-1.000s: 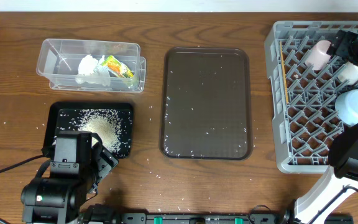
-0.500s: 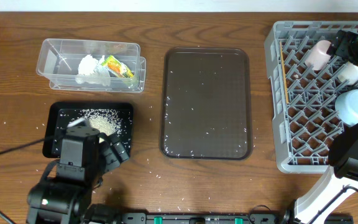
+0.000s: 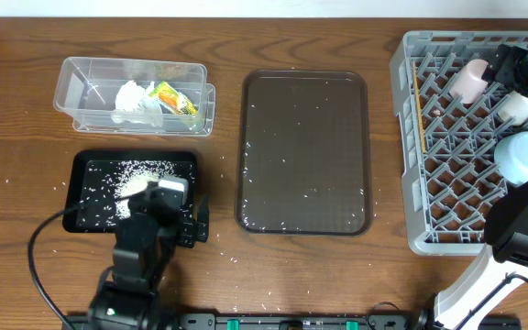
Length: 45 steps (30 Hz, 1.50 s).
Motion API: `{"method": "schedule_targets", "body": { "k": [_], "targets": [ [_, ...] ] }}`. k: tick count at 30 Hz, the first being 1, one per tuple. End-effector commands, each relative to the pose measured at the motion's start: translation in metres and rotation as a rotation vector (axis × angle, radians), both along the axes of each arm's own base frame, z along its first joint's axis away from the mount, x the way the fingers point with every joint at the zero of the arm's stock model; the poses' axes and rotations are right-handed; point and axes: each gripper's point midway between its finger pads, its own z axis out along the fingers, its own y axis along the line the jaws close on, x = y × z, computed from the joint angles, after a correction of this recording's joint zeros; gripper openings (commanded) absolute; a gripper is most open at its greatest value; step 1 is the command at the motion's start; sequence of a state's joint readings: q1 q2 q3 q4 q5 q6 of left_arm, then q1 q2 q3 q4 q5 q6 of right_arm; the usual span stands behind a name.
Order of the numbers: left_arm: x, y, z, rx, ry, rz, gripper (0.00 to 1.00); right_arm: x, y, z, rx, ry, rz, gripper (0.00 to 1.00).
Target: Sort waste into correct bins and load items into the dishwasher rack
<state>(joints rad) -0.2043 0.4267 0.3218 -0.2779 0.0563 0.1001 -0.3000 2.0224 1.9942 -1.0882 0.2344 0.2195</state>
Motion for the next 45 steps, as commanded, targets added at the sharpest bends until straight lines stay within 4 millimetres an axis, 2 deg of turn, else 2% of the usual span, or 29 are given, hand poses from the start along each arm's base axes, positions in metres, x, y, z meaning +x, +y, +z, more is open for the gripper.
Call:
{"method": "schedule_targets", "body": {
  "k": [1, 14, 20, 26, 32, 45],
  "targets": [
    [0.003, 0.006, 0.0, 0.03, -0.096, 0.0, 0.95, 0.001, 0.0, -0.001, 0.004, -0.002, -0.01, 0.99],
    [0.002, 0.025, 0.007, 0.025, -0.317, 0.082, 0.95, 0.001, 0.0, -0.001, 0.004, -0.002, -0.01, 0.99],
    [0.002, 0.033, 0.019, 0.012, -0.435, 0.118, 0.95, 0.001, 0.0, -0.001, 0.004, -0.002, -0.01, 0.99],
    [0.003, 0.043, 0.02, 0.021, -0.44, 0.158, 0.95, 0.001, 0.0, -0.001, 0.004, -0.002, -0.01, 0.99],
    [0.0, 0.055, -0.009, 0.043, -0.32, 0.203, 0.95, 0.001, 0.0, -0.001, 0.004, -0.002, -0.01, 0.99],
    [0.0, 0.055, -0.009, 0.044, -0.32, 0.204, 0.95, 0.001, 0.0, -0.001, 0.004, -0.002, -0.01, 0.99]
  ]
}}
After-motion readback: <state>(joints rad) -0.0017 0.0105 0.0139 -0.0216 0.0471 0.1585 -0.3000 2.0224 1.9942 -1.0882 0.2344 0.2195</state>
